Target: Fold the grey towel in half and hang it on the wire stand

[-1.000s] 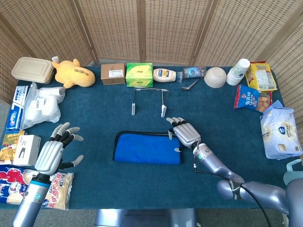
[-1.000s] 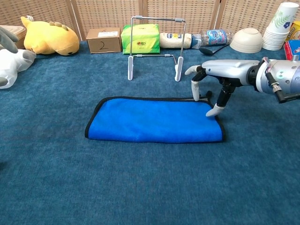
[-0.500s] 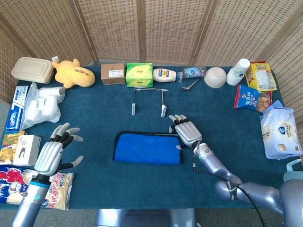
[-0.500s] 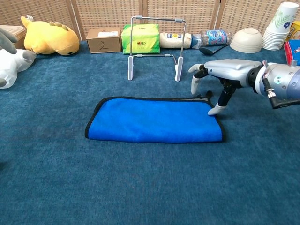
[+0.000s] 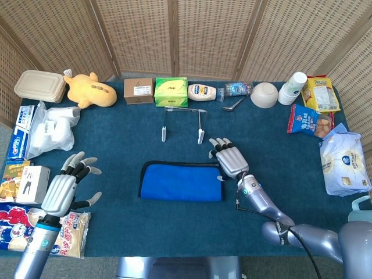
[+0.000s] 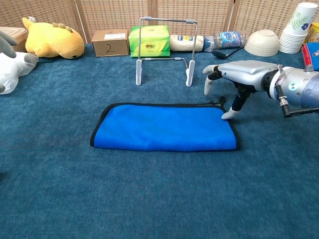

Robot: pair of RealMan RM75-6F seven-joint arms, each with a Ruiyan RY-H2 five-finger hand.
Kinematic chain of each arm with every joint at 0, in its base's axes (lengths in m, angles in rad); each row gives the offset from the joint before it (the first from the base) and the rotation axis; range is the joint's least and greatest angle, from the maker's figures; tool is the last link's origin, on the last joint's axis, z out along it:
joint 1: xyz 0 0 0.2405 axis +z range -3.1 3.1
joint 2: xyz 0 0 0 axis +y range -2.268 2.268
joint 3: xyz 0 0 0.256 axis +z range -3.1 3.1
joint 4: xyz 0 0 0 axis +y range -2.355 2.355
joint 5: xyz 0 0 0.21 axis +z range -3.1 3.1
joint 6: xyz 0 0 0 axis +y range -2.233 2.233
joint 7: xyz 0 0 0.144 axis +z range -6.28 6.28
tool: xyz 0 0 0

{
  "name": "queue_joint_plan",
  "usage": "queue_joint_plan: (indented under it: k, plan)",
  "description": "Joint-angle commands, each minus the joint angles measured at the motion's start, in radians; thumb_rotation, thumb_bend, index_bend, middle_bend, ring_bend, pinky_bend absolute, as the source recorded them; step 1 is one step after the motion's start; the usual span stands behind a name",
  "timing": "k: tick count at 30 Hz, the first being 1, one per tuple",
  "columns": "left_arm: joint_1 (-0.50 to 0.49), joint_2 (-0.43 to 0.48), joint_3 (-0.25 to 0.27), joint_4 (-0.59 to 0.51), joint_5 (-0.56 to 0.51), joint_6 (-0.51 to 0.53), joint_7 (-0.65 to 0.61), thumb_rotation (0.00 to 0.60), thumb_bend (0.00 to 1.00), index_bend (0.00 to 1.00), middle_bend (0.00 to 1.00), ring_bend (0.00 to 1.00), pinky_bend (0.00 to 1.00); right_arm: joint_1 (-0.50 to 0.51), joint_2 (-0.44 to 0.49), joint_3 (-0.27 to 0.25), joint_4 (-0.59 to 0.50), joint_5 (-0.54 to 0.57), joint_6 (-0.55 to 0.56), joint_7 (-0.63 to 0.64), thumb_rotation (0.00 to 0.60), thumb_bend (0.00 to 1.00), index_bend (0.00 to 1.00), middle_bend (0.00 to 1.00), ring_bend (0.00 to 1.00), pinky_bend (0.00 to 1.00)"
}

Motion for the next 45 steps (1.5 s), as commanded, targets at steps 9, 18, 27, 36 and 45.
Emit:
queue_joint_plan:
  k: [9, 18, 27, 36, 45]
  plan:
    - [0.002, -0.001, 0.0, 0.005, 0.001, -0.002, -0.006, 0.6, 0.33, 0.35, 0.21, 0.02, 0.05, -0.006, -0.004, 0.017, -0.004, 0.006, 0.044, -0.046, 0.6, 0.15, 0.32, 0.06, 0.0, 0.0]
    - [-0.002, -0.002, -0.003, 0.005, 0.002, -0.009, -0.009, 0.6, 0.33, 0.35, 0.21, 0.01, 0.05, -0.009, 0.014, 0.014, -0.071, 0.013, 0.036, -0.061, 0.6, 0.15, 0.3, 0.06, 0.0, 0.0]
    - [0.006, 0.006, 0.002, 0.0, 0.0, -0.005, -0.009, 0.6, 0.33, 0.35, 0.21, 0.01, 0.05, 0.002, -0.015, 0.011, -0.02, 0.03, 0.003, -0.06, 0.6, 0.15, 0.27, 0.05, 0.0, 0.0]
    - [0.005, 0.004, 0.001, 0.001, 0.003, -0.007, -0.011, 0.6, 0.33, 0.35, 0.2, 0.01, 0.05, 0.009, -0.033, 0.017, 0.035, 0.021, 0.0, -0.055, 0.6, 0.15, 0.26, 0.05, 0.0, 0.0]
    - [0.008, 0.004, 0.002, 0.002, 0.004, -0.004, -0.01, 0.6, 0.33, 0.35, 0.2, 0.0, 0.04, 0.019, -0.041, 0.031, 0.069, 0.025, -0.004, -0.057, 0.6, 0.15, 0.25, 0.05, 0.0, 0.0]
